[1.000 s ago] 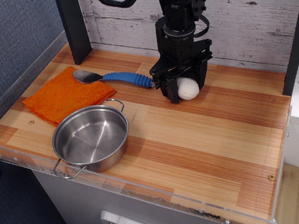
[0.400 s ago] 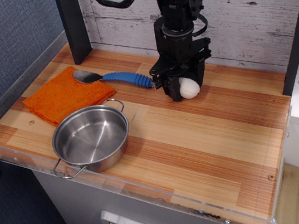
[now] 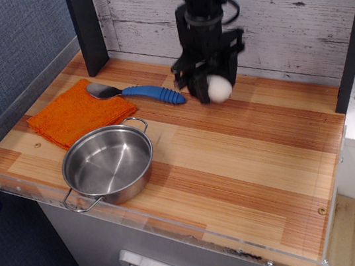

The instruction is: Move and black and white thread at the right edge of the table.

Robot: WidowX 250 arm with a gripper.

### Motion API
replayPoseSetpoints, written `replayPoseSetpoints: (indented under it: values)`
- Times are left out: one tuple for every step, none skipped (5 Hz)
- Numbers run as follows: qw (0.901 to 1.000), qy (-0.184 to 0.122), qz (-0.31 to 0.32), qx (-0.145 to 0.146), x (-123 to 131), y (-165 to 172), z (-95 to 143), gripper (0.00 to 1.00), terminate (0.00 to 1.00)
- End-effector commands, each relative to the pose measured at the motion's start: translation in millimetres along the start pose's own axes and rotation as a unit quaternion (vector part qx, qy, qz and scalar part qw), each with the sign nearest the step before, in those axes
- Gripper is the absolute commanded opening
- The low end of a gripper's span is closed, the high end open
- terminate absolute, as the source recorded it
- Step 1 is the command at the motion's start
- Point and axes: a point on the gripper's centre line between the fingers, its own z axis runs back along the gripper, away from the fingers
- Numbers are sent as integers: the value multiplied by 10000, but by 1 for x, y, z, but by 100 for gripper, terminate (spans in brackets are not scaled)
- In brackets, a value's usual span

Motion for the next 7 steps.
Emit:
replayPoseSetpoints:
  values:
    - [9970,-85,-517,-565,-37,3,55,0,0]
    - [9939,13,-807,-752,-68,14,73,0,0]
    - [9891,135,-1218,-816,-93,23,75,0,0]
    - [9869,237,-1398,-772,-104,35,73,0,0]
    - [9848,257,-1559,-725,-108,46,59,0,0]
    - [9797,250,-1862,-695,-117,49,44,0,0]
    - [9753,282,-2094,-646,-129,52,37,0,0]
